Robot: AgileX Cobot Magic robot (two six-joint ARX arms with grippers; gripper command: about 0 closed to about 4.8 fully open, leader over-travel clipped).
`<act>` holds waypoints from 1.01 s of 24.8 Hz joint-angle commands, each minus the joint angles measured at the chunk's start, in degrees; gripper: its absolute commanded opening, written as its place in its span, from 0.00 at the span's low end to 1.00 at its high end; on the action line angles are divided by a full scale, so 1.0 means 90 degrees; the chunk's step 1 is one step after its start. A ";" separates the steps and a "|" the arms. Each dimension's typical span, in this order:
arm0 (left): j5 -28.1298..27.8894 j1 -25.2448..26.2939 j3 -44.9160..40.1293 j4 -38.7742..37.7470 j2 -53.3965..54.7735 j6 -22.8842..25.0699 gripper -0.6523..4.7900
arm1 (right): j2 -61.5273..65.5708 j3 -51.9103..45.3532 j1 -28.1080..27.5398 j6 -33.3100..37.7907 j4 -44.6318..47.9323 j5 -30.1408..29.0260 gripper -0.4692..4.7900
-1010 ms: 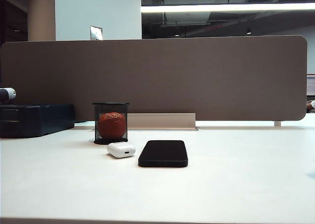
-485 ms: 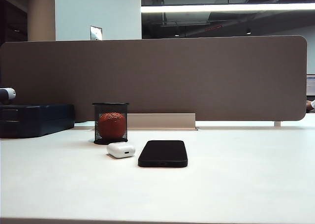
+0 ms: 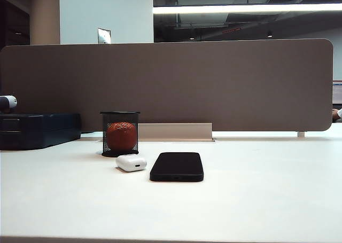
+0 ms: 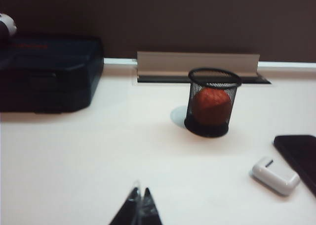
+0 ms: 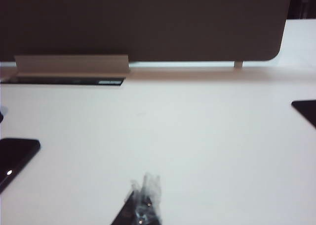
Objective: Find the wireless headphone case on the desktop and place it on the left side of the phone.
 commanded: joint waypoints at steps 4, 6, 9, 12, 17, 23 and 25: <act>-0.0044 -0.0007 0.0007 0.0231 0.0002 0.0061 0.11 | -0.0015 -0.0413 0.0007 -0.0104 0.0510 0.0452 0.07; -0.0044 -0.0007 0.0007 0.0248 0.0002 0.0058 0.11 | -0.0015 -0.0413 0.0007 -0.0177 0.0554 0.0549 0.07; 0.0012 -0.0007 0.0007 0.0216 0.0002 0.0053 0.11 | -0.0015 -0.0413 0.0007 -0.0175 0.0534 0.0542 0.08; 0.0049 -0.0007 0.0007 0.0211 0.0002 0.0056 0.11 | -0.0015 -0.0413 0.0007 -0.0175 0.0532 0.0542 0.08; 0.0049 -0.0007 0.0007 0.0211 0.0002 0.0056 0.11 | -0.0015 -0.0413 0.0007 -0.0175 0.0520 0.0542 0.08; 0.0046 -0.0007 0.0007 0.0211 0.0002 0.0056 0.11 | -0.0015 -0.0413 0.0007 -0.0175 0.0520 0.0542 0.08; 0.0046 -0.0007 0.0007 0.0211 0.0002 0.0056 0.11 | -0.0015 -0.0413 0.0007 -0.0175 0.0520 0.0542 0.08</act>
